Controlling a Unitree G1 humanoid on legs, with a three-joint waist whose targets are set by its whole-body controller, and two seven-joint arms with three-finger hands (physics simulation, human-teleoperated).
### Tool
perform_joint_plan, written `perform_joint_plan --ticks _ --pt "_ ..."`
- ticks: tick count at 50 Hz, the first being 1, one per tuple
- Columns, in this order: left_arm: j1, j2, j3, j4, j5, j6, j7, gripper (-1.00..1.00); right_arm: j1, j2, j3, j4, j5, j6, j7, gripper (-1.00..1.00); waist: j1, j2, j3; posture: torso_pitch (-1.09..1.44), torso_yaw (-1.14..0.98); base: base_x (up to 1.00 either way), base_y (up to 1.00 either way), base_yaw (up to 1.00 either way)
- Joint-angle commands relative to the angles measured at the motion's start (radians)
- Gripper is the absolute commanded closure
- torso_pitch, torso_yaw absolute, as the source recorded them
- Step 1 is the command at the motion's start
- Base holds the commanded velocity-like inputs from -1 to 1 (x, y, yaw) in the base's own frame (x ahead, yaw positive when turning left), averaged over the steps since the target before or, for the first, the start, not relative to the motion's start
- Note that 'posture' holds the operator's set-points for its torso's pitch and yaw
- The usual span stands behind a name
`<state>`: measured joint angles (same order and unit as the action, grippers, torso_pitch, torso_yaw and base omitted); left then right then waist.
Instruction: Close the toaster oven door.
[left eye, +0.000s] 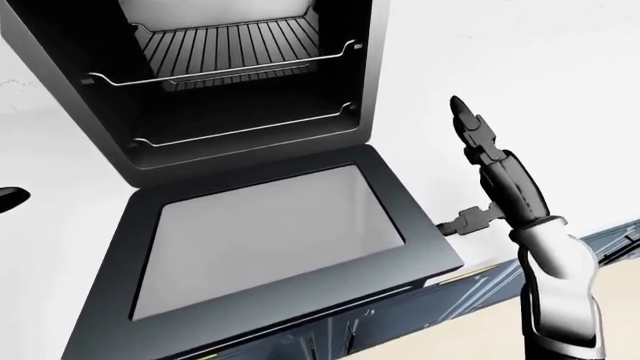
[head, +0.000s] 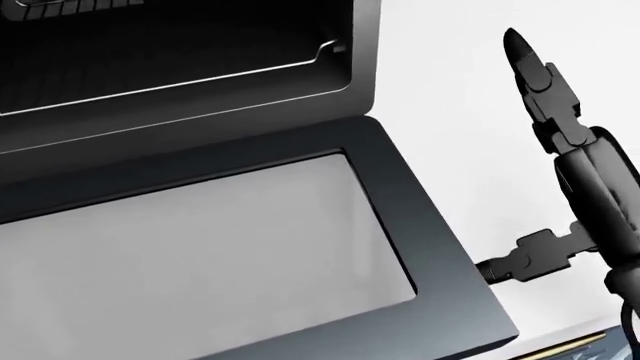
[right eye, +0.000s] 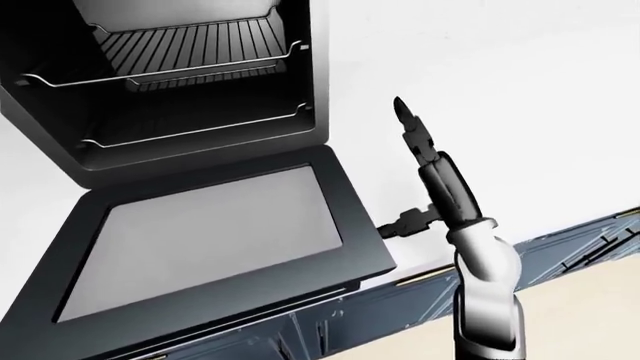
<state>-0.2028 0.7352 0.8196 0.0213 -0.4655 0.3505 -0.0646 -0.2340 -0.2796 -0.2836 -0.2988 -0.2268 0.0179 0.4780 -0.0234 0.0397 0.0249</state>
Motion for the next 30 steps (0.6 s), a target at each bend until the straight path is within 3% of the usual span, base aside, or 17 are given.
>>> perform_joint_plan --ticks 1,8,20,30 --pt "-0.017 0.030 0.017 -0.033 -0.002 -0.029 -0.001 -1.00 -0.004 0.001 0.026 -0.034 0.003 -0.004 0.041 -1.00 0.002 0.008 -0.013 0.00 0.00 0.00 0.00 0.00" --pt "-0.018 0.031 0.017 -0.027 -0.001 -0.033 -0.001 -1.00 -0.039 0.019 0.020 -0.117 0.060 0.120 0.031 -1.00 0.001 0.011 -0.012 0.00 0.00 0.00 0.00 0.00" --pt "-0.014 0.030 0.019 -0.033 -0.002 -0.031 -0.001 -1.00 -0.154 -0.003 0.004 -0.180 0.196 0.305 -0.116 -1.00 0.002 0.019 -0.004 0.00 0.00 0.00 0.00 0.00" --pt "-0.017 0.034 0.021 -0.029 -0.003 -0.028 -0.001 -1.00 -0.158 -0.012 0.037 -0.178 0.217 0.302 -0.172 -1.00 0.005 0.016 -0.003 0.00 0.00 0.00 0.00 0.00"
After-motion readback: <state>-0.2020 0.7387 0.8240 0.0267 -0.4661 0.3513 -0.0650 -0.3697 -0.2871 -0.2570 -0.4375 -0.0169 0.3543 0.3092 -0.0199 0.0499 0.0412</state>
